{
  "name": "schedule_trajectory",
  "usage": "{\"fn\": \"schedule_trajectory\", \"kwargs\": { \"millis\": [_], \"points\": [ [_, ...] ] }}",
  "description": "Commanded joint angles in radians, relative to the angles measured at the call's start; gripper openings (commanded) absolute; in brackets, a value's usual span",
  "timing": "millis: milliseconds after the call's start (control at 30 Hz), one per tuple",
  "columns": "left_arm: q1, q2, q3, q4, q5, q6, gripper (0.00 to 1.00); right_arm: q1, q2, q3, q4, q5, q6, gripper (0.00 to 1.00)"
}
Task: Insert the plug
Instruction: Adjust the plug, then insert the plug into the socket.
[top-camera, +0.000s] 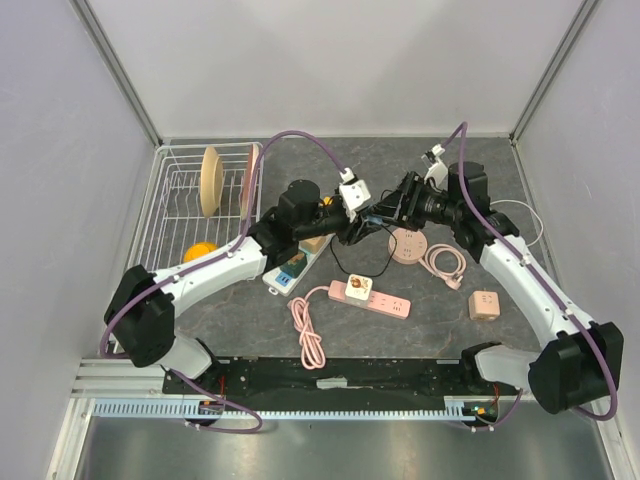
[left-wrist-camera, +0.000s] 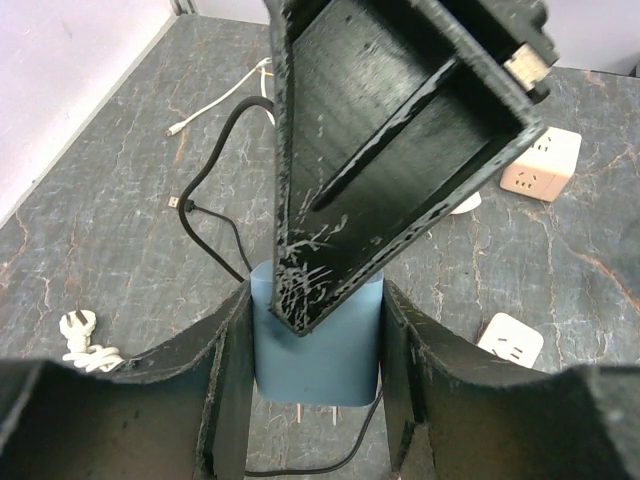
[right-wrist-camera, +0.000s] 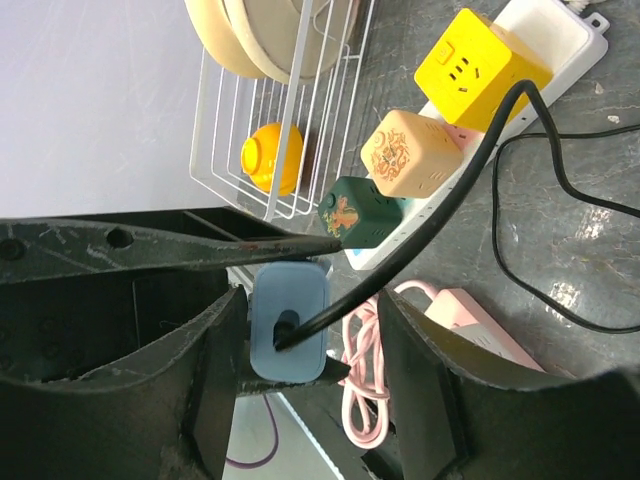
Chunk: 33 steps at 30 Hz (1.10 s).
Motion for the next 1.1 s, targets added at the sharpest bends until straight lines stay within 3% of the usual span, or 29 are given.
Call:
{"fn": "schedule_trajectory", "kwargs": {
  "millis": [0, 133, 200, 267, 300, 333, 400, 433, 533, 733, 800, 867, 933, 1067],
  "points": [
    [-0.019, -0.001, 0.027, 0.07, -0.013, 0.061, 0.02, 0.007, 0.022, -0.026, 0.075, -0.026, 0.036, 0.59],
    [-0.027, 0.001, 0.02, 0.07, -0.022, 0.082, 0.03, 0.012, 0.026, -0.035, 0.076, -0.046, 0.033, 0.46],
    [-0.029, 0.001, 0.015, 0.069, -0.03, 0.089, 0.05, 0.012, 0.028, -0.034, 0.073, -0.062, 0.026, 0.31],
    [-0.029, -0.002, 0.006, 0.063, -0.045, 0.095, 0.19, 0.011, 0.028, -0.025, 0.064, -0.072, 0.004, 0.19],
    [-0.029, -0.01, 0.001, 0.061, -0.05, 0.096, 0.26, 0.01, 0.028, -0.025, 0.059, -0.075, -0.003, 0.05],
    [-0.029, -0.016, -0.009, 0.055, -0.056, 0.096, 0.4, 0.006, 0.029, -0.02, 0.056, -0.081, -0.032, 0.0],
    [-0.03, -0.03, -0.026, 0.052, -0.085, 0.092, 0.54, -0.002, 0.037, -0.005, 0.029, -0.087, -0.069, 0.0],
    [-0.03, -0.051, -0.044, 0.046, -0.095, 0.086, 0.67, -0.018, 0.04, 0.004, 0.018, -0.092, -0.112, 0.0],
    [-0.033, -0.106, -0.09, 0.018, -0.145, 0.043, 0.76, -0.06, 0.045, 0.026, -0.032, -0.09, -0.213, 0.0],
    [-0.055, -0.261, -0.209, -0.087, -0.226, -0.08, 0.78, -0.075, 0.038, 0.037, -0.238, 0.019, -0.61, 0.0],
    [-0.072, -0.292, -0.25, -0.138, -0.264, -0.144, 0.78, -0.054, 0.031, 0.021, -0.312, 0.159, -0.743, 0.0],
    [-0.091, -0.327, -0.279, -0.166, -0.28, -0.242, 0.78, 0.003, 0.006, -0.021, -0.344, 0.262, -0.814, 0.0],
    [-0.11, -0.341, -0.316, -0.193, -0.312, -0.343, 0.78, 0.038, -0.021, -0.064, -0.352, 0.267, -0.855, 0.0],
    [-0.151, -0.341, -0.351, -0.207, -0.378, -0.496, 0.78, 0.063, -0.073, -0.137, -0.309, 0.292, -0.8, 0.0]
  ]
}}
